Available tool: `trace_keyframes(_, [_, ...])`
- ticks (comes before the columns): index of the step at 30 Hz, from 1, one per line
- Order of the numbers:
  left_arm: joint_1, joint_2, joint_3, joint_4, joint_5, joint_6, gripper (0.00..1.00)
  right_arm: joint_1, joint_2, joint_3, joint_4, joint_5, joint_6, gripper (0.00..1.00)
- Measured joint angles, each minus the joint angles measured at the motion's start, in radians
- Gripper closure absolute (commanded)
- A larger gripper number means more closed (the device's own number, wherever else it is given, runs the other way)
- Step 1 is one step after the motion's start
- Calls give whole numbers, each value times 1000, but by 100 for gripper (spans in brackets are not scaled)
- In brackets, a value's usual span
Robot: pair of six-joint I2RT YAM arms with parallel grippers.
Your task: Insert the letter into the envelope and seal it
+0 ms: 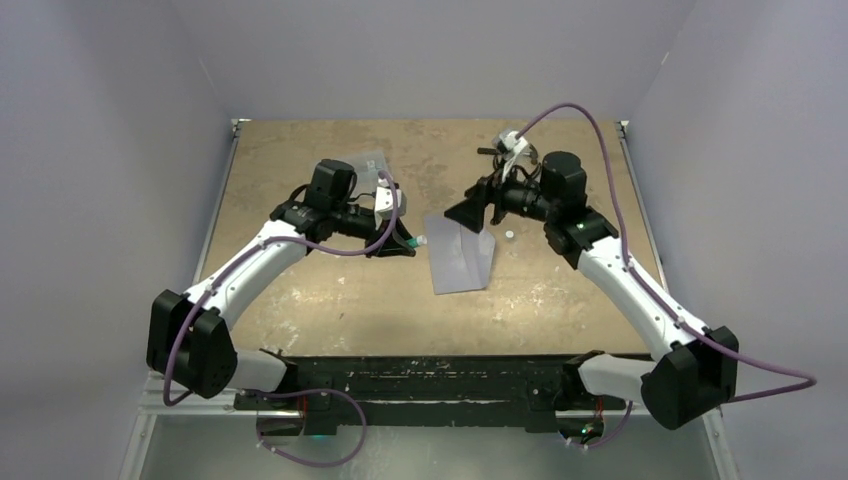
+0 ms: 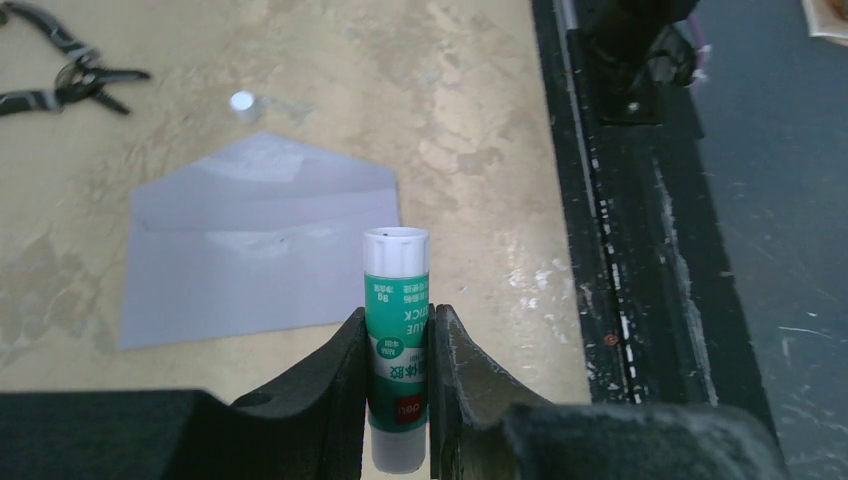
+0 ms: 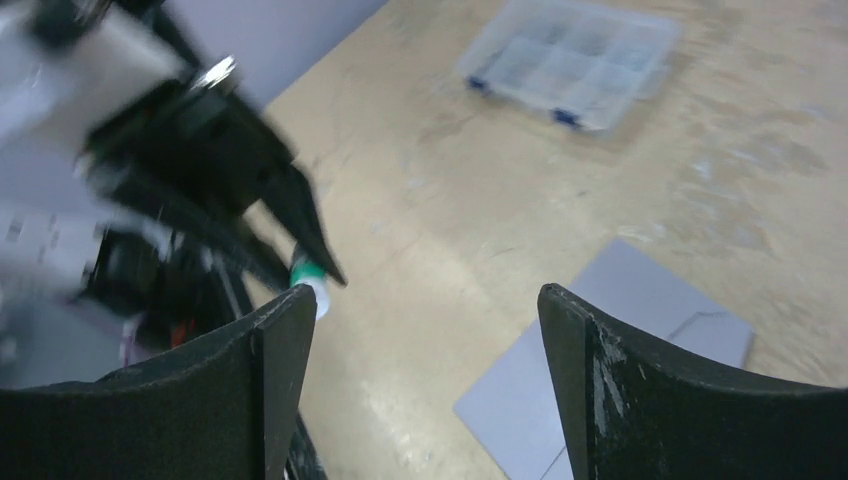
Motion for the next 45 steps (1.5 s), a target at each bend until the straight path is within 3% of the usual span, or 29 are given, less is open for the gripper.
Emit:
trace_keyframes(4, [0, 10, 43, -95, 108, 72, 100, 30, -23, -31, -21, -221, -175, 15])
trace_keyframes(7, [0, 18, 53, -128, 144, 101, 100, 77, 1, -21, -48, -298, -264, 18])
trace_keyframes(13, [0, 31, 57, -158, 150, 127, 100, 156, 81, 28, -103, -329, -348, 39])
trace_keyframes(19, [0, 29, 57, -154, 148, 130, 100, 154, 85, 42, -125, -320, -349, 33])
trace_keyframes(24, [0, 18, 56, -142, 137, 128, 100, 162, 88, 45, -121, -310, -337, 35])
trace_keyframes(29, [0, 0, 49, -97, 121, 117, 100, 184, 118, 51, -106, -296, -319, 54])
trace_keyframes(33, [0, -9, 48, -71, 117, 109, 100, 191, 128, 51, -80, -280, -267, 59])
trace_keyframes(40, [0, -16, 30, -33, 98, 90, 100, 191, 128, 52, -34, -262, -186, 88])
trace_keyframes(45, [0, -49, -8, 32, 73, 37, 100, 191, 134, 79, -38, -249, -153, 96])
